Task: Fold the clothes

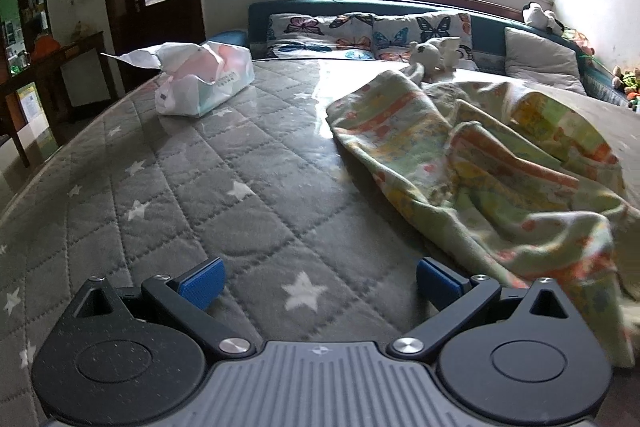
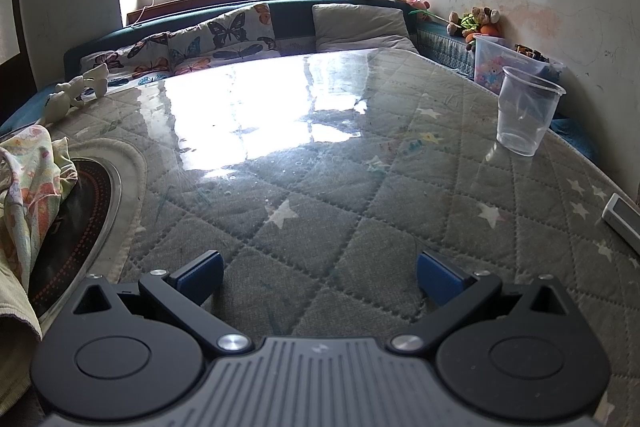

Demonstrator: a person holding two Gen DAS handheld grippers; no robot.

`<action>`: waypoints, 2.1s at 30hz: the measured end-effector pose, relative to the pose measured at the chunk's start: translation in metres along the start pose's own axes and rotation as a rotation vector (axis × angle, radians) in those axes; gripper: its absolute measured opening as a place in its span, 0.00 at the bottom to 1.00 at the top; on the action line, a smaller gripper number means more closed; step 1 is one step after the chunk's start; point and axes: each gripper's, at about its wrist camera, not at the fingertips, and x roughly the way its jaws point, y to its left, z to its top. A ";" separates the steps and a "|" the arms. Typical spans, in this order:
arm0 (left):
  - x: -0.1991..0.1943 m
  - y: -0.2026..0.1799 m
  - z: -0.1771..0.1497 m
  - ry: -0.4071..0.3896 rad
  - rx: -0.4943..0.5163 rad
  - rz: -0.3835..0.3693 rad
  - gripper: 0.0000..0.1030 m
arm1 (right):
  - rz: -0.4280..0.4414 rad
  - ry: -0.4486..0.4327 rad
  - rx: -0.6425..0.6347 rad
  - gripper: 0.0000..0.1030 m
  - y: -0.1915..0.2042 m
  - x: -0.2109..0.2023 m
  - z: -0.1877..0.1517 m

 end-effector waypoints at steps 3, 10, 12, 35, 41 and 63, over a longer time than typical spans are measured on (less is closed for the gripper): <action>-0.007 -0.008 -0.004 0.007 0.021 -0.008 1.00 | 0.002 -0.002 0.000 1.00 0.000 -0.001 0.000; -0.018 -0.015 -0.011 0.044 0.018 -0.043 1.00 | 0.012 -0.007 -0.010 1.00 0.004 -0.010 -0.005; -0.020 -0.016 -0.012 0.055 0.012 -0.045 1.00 | 0.021 -0.005 -0.018 1.00 0.007 -0.014 -0.008; -0.044 -0.031 -0.028 0.086 0.061 -0.052 1.00 | 0.196 -0.019 -0.113 0.98 0.063 -0.084 -0.037; -0.052 -0.032 -0.035 0.090 0.060 -0.055 1.00 | 0.234 -0.020 -0.127 0.98 0.074 -0.097 -0.044; -0.080 -0.030 -0.049 0.084 0.058 -0.038 1.00 | 0.309 -0.041 -0.152 0.95 0.096 -0.132 -0.063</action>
